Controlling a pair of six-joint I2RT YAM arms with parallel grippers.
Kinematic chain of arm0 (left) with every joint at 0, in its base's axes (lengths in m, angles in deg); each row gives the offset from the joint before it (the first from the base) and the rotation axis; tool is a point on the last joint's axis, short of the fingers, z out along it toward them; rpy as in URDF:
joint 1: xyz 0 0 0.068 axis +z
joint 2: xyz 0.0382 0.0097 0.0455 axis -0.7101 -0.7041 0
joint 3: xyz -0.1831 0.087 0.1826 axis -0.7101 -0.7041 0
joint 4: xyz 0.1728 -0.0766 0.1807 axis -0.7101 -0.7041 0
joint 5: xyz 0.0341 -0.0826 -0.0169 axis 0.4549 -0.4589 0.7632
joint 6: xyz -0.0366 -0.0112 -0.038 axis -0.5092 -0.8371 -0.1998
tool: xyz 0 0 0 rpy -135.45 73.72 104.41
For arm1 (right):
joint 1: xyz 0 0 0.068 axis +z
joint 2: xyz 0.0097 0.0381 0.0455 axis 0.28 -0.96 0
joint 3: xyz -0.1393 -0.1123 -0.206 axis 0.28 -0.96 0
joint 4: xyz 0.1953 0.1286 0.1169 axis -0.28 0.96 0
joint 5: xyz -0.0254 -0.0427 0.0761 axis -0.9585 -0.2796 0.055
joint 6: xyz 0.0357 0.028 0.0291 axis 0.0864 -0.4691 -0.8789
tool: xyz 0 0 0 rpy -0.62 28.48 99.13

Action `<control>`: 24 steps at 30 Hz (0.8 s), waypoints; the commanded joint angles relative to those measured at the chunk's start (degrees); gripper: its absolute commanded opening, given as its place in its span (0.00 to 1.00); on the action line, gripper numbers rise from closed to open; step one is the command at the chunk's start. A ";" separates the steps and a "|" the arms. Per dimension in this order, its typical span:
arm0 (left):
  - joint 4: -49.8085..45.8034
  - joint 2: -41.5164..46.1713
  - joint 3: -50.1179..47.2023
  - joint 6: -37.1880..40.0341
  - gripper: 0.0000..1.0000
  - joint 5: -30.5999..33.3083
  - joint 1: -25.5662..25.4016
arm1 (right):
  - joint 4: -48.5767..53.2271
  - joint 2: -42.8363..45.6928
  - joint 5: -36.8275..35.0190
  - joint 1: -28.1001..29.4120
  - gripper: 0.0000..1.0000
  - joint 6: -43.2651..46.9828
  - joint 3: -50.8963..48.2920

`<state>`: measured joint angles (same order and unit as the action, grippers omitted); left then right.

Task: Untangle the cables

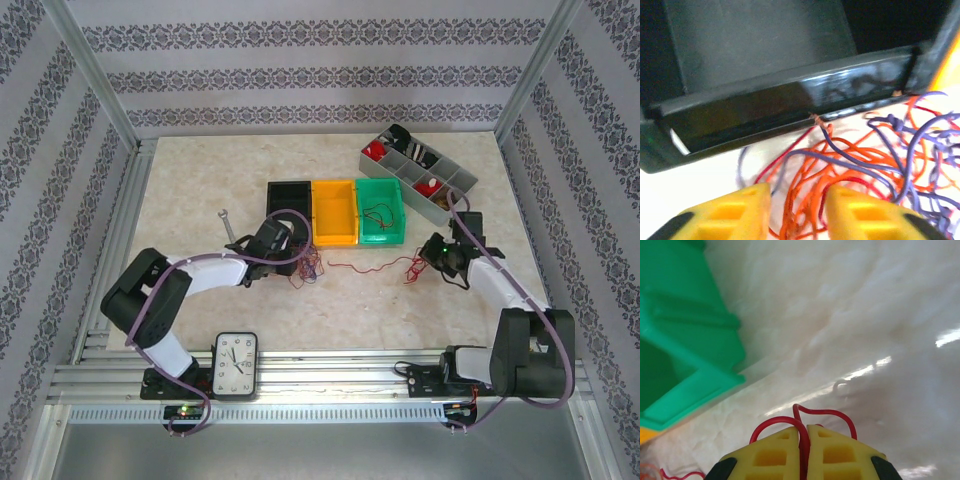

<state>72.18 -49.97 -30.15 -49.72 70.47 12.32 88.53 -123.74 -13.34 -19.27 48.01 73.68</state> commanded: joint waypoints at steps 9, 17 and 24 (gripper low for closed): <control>1.02 9.41 4.91 9.11 0.60 -3.17 -0.70 | -2.34 1.14 4.40 3.71 0.08 4.11 3.09; -0.47 -2.01 16.46 12.98 0.59 -21.97 -7.52 | -3.38 0.66 9.36 3.77 0.08 4.54 4.97; -0.93 -14.74 25.87 15.66 0.60 -25.78 -11.27 | -3.11 0.97 11.27 3.80 0.08 4.68 5.39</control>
<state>72.38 -61.86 -6.76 -36.39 48.83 1.65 85.99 -123.11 -4.32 -16.10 51.24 77.46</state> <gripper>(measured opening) 0.601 0.079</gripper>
